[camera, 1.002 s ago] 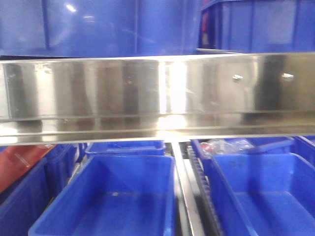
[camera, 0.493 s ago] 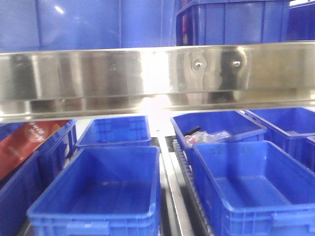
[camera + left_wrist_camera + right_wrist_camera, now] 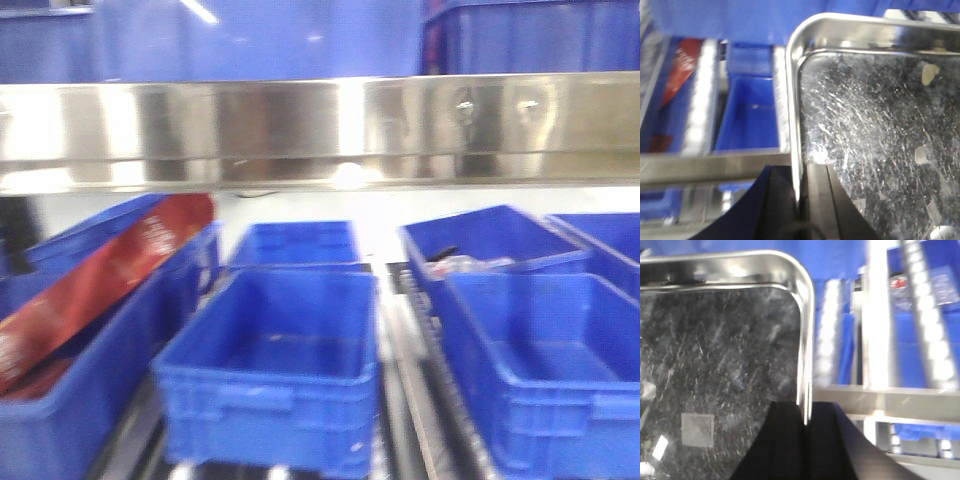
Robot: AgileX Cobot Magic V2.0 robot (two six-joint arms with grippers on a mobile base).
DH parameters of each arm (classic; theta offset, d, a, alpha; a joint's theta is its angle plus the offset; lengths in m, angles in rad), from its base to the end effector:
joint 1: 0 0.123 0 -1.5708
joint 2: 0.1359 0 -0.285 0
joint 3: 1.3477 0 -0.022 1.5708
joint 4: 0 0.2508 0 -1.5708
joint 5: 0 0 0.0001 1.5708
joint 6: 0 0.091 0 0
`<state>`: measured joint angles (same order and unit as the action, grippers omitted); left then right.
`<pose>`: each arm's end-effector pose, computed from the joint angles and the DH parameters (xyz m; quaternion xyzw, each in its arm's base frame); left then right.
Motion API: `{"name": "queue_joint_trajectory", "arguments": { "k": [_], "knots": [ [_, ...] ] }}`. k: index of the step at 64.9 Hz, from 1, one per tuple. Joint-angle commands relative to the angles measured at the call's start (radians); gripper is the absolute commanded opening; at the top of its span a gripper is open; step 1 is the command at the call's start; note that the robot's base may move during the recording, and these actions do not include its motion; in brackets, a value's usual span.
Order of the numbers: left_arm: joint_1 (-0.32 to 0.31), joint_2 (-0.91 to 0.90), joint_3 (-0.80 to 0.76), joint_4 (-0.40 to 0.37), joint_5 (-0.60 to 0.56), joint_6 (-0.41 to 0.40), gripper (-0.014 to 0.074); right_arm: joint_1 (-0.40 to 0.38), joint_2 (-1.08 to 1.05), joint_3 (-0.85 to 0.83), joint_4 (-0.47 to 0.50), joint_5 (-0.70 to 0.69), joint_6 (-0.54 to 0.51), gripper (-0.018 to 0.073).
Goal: Stack silver trays without gaps
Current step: 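Drive the base away from the shelf holding the tray in both grippers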
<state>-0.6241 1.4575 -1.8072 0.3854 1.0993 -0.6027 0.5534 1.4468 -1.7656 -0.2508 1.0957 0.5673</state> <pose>0.2560 -0.1468 0.4833 0.0127 0.8819 -0.0913 0.4623 0.2609 0.1376 0.4716 0.0019 0.8974 0.1190 0.4248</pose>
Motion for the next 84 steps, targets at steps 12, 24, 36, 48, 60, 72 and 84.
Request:
{"name": "queue_joint_trajectory", "arguments": {
  "k": [12, 24, 36, 48, 60, 72, 84],
  "knots": [
    [-0.009, -0.014, -0.010, -0.012, -0.044, -0.002, -0.0012, 0.007, -0.004, -0.011, 0.000, -0.046, -0.010, -0.0074],
    [-0.009, -0.014, -0.010, -0.012, -0.044, -0.002, -0.0012, 0.007, -0.004, -0.011, 0.000, -0.046, -0.010, -0.0074],
    [-0.009, -0.014, -0.010, -0.012, -0.044, -0.002, -0.0012, 0.007, -0.004, -0.011, 0.000, -0.046, -0.010, -0.0074],
    [-0.009, -0.014, -0.010, -0.012, -0.044, -0.002, -0.0012, 0.007, -0.004, -0.011, 0.000, -0.046, -0.010, -0.0074],
    [-0.009, -0.014, -0.010, -0.012, -0.044, -0.002, -0.0012, 0.007, -0.004, -0.011, 0.000, -0.046, -0.010, -0.0074],
    [-0.009, -0.014, -0.010, -0.012, -0.044, -0.002, -0.0012, 0.007, -0.004, -0.011, 0.000, -0.046, -0.010, -0.0074],
    [-0.009, -0.014, -0.010, -0.012, -0.044, -0.002, -0.0012, 0.007, -0.004, -0.011, 0.000, -0.046, -0.010, -0.0074]
  ]
}}
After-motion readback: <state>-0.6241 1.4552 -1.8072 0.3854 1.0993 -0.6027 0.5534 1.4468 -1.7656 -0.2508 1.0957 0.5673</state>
